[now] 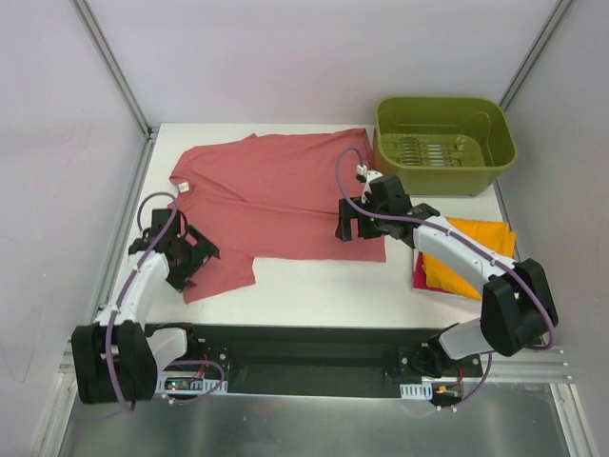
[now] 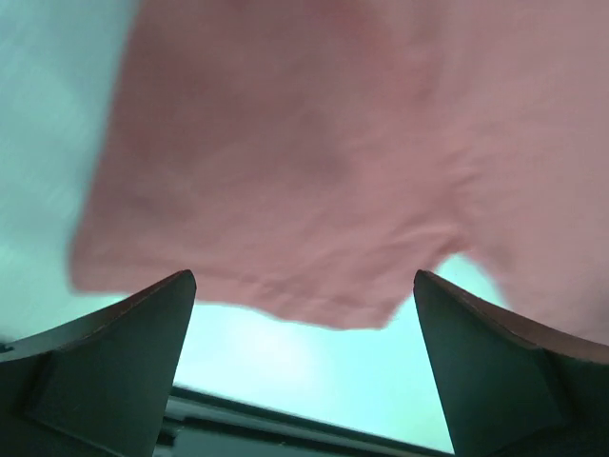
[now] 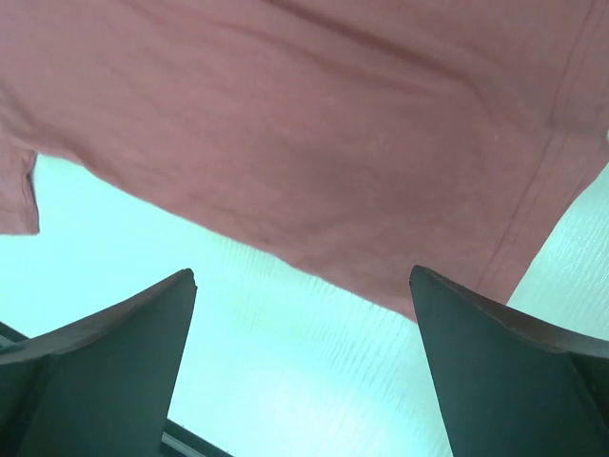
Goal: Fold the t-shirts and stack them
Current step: Flatten out the tshirt
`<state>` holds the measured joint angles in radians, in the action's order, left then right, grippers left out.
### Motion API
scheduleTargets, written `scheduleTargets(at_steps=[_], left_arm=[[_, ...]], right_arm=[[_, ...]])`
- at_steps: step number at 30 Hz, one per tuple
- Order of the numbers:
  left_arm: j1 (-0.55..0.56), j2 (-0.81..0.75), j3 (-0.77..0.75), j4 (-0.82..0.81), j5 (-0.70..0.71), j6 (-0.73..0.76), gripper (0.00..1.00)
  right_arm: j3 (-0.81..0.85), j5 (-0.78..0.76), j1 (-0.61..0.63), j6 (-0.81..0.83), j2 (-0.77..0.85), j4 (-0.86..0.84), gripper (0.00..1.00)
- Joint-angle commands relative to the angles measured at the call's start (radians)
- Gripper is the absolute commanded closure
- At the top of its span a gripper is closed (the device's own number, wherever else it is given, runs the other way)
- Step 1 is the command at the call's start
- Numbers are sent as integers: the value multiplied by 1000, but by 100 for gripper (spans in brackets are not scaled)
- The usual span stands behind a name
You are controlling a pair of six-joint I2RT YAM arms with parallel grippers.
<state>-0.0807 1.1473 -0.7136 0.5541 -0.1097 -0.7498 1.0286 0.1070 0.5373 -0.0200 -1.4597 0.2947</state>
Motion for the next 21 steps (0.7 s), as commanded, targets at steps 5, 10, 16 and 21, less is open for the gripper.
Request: scheduleTargets(at_steps=[5, 10, 16, 21], left_arm=[[-113, -201, 167, 240, 280, -178, 1], [-122, -250, 180, 280, 335, -226, 7], [-120, -204, 215, 221, 288, -226, 42], [-120, -146, 224, 202, 291, -217, 57]], right_arm=[[-111, 37, -2, -20, 102, -81, 0], [-116, 40, -10, -17, 88, -83, 0], [-119, 45, -30, -24, 67, -80, 0], [-128, 31, -40, -24, 84, -74, 0]])
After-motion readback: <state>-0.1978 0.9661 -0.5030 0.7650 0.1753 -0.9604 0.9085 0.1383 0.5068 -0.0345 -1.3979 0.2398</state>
